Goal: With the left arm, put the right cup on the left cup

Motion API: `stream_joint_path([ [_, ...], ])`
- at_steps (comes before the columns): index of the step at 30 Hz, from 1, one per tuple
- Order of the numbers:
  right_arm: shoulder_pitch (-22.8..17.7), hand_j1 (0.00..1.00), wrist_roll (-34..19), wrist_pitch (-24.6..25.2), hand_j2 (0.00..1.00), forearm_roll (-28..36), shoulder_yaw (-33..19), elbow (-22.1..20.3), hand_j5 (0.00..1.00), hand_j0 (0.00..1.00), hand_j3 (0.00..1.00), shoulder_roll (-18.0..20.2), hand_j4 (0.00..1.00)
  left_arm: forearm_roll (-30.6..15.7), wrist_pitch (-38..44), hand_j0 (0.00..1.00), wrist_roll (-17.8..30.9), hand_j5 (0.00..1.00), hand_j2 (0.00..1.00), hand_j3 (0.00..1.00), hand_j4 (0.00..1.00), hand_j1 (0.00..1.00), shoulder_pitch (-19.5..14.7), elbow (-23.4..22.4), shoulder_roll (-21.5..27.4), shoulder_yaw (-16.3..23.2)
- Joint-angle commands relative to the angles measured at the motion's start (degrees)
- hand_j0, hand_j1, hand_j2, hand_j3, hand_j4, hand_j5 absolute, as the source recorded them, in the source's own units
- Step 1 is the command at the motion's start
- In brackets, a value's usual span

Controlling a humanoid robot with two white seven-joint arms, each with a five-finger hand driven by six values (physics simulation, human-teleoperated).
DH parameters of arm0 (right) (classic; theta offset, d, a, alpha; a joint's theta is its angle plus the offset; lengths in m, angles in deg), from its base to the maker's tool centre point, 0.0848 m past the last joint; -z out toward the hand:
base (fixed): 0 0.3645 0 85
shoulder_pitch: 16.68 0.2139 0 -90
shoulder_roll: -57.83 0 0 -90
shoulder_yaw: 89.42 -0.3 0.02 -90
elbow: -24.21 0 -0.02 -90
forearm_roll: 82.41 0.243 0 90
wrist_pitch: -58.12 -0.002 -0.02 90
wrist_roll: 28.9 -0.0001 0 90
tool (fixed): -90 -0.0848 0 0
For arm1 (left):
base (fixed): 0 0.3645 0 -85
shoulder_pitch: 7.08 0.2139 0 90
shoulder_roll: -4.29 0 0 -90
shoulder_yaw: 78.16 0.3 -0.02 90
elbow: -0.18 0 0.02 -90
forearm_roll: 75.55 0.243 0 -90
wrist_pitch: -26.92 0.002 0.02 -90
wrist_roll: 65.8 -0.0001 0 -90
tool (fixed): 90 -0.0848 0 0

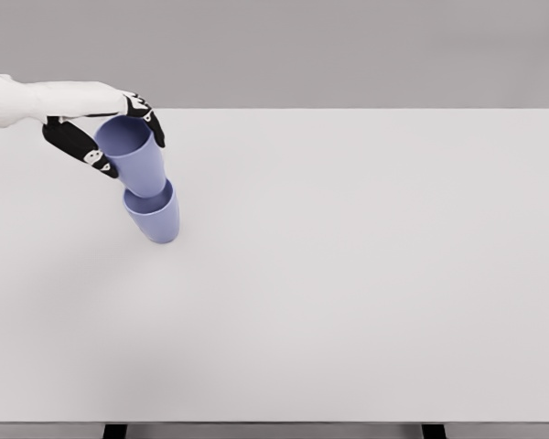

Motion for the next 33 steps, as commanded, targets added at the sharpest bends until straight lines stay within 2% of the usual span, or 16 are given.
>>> stream_joint_path([
  [1,0.0,1.0,0.0,0.0,1.0,-0.1,0.0,0.0,1.0,1.0,1.0,0.0,1.0,-0.8,0.1,0.61,0.0,0.61,0.61,0.61,0.61,0.61,0.0,1.1,0.3,-0.1],
  [33,0.0,1.0,0.0,0.0,1.0,-0.1,0.0,0.0,1.0,1.0,1.0,0.0,1.0,-1.2,0.0,0.61,0.0,0.61,0.61,0.61,0.61,0.61,0.5,1.8,1.5,-0.1],
])
